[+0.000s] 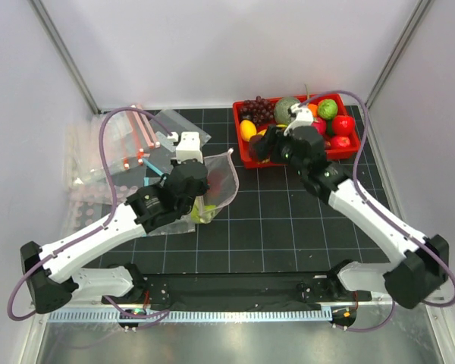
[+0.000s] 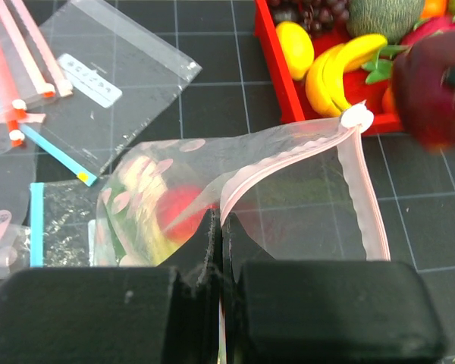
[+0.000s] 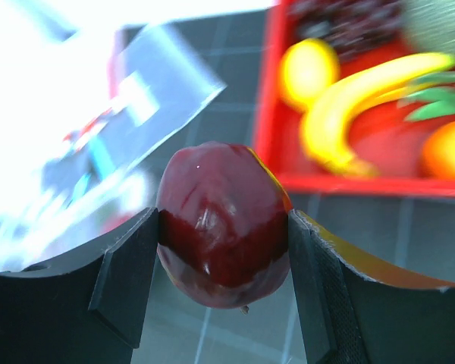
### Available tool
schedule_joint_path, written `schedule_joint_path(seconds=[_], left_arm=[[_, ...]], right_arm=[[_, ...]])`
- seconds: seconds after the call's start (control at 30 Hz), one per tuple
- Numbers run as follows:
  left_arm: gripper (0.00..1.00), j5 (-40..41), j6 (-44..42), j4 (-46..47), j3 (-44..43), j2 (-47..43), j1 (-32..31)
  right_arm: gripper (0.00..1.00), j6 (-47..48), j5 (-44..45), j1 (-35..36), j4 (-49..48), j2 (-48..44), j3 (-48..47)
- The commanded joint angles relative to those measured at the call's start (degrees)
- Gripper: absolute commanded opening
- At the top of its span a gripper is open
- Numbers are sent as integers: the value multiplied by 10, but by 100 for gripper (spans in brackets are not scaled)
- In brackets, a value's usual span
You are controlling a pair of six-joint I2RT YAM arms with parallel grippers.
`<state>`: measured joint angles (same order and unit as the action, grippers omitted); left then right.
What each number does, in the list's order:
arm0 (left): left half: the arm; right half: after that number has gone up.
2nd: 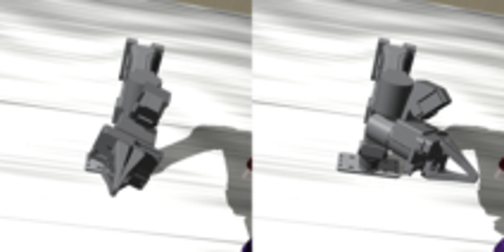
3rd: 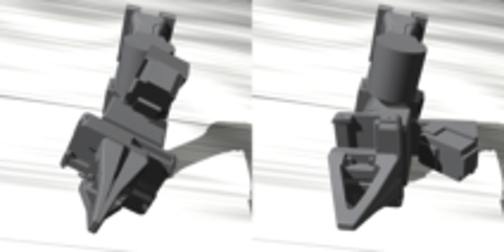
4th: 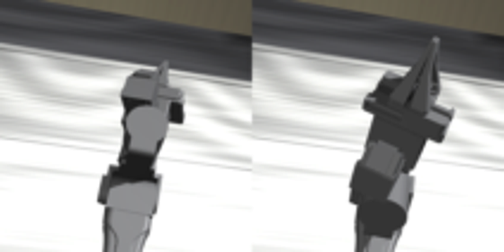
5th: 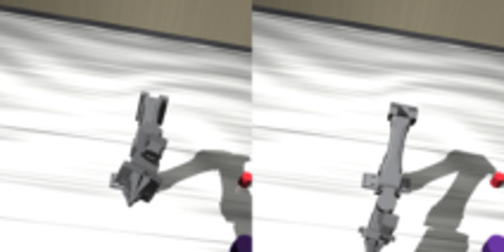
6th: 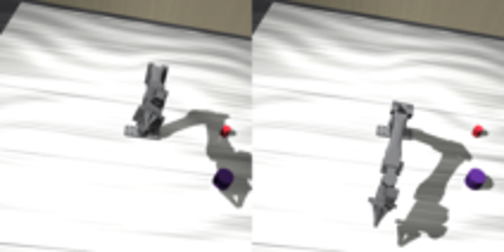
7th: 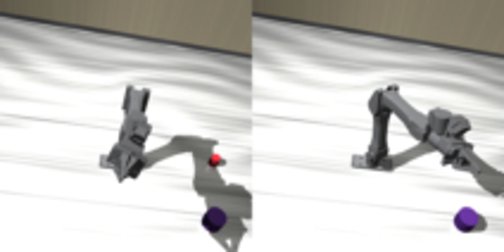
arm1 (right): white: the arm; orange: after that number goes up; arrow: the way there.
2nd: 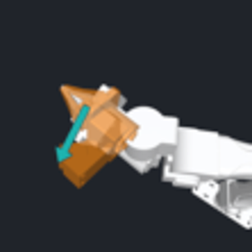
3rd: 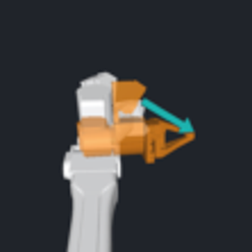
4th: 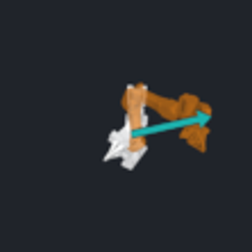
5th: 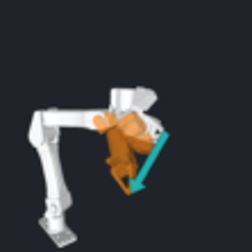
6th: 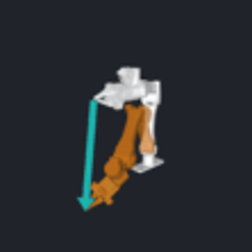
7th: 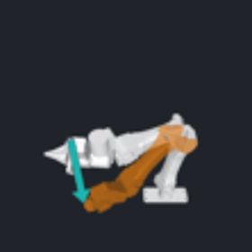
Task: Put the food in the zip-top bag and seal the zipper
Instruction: Pick up the fake fruit from the bin, then place the fake fruit in the zipper food storage bag.
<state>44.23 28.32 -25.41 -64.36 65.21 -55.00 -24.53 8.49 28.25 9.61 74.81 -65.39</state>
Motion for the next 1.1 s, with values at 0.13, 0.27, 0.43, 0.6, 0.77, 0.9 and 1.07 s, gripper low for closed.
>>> schedule_joint_path(seconds=[0.13, 0.27, 0.43, 0.6, 0.77, 0.9, 1.07], left_arm=[[0, -12, 6, 31, -14, 36, 1], [0, -17, 10, 13, -24, 34, 1], [1, -47, 17, 8, -17, -5, 1], [1, -113, 21, 30, -3, -29, 1], [1, -167, 23, 46, 1, -40, 1], [1, -189, 24, 57, 12, -61, 0], [0, -201, 21, 68, 20, -83, 1]], right_arm=[[31, 26, -55, 107, -77, -153, 101], [29, 25, -141, 121, -203, -189, 176], [28, 54, -179, 153, -233, -200, 182], [25, 83, -191, 201, -260, -200, 186], [25, 86, -173, 213, -252, -165, 174], [25, 84, -146, 212, -254, -150, 176], [25, 84, -88, 212, -246, -146, 176]])
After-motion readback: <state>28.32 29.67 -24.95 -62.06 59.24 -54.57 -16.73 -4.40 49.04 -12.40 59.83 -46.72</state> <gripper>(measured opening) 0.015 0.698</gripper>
